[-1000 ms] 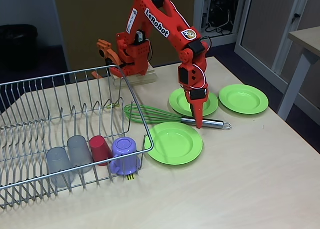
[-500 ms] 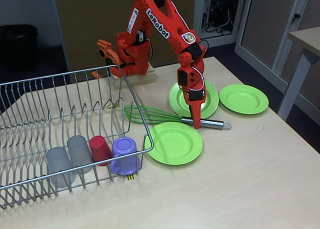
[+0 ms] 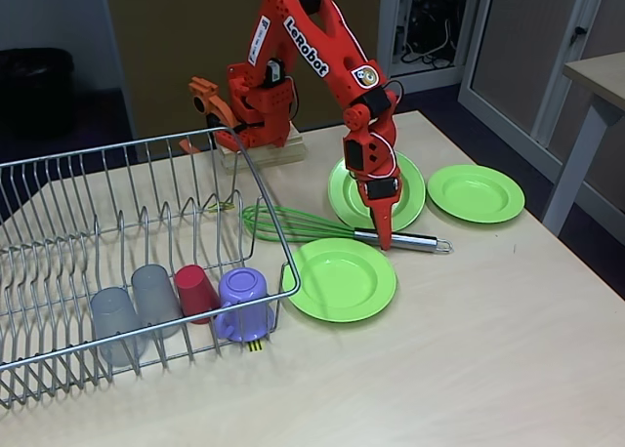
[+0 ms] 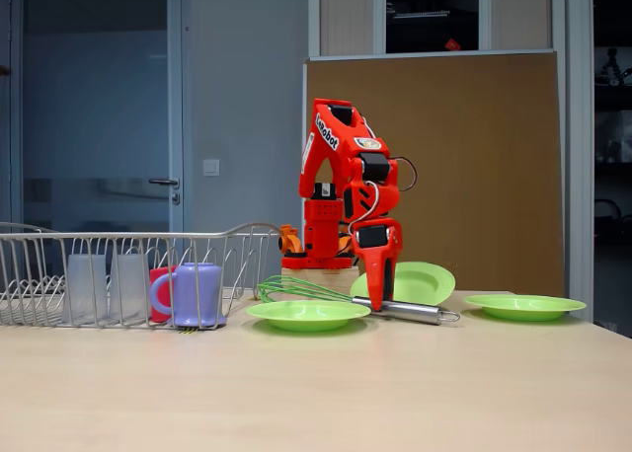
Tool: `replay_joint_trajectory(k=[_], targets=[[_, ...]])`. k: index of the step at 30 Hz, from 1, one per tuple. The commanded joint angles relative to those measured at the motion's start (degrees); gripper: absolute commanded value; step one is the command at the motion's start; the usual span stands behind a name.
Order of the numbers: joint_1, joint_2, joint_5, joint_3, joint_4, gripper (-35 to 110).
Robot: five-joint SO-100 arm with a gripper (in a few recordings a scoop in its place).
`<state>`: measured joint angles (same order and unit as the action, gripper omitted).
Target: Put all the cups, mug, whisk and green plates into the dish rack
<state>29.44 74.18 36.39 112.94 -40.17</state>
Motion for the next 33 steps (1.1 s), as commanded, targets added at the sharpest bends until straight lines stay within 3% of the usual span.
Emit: replay_joint_trajectory(k=[1,19,33], targets=[[0.62,0.35,0.79,0.26,1.05,19],[-1.23,-1.76,-0.35,-1.41,1.05,0],[8.17,9.76,8.44,-12.48,-20.83,0]])
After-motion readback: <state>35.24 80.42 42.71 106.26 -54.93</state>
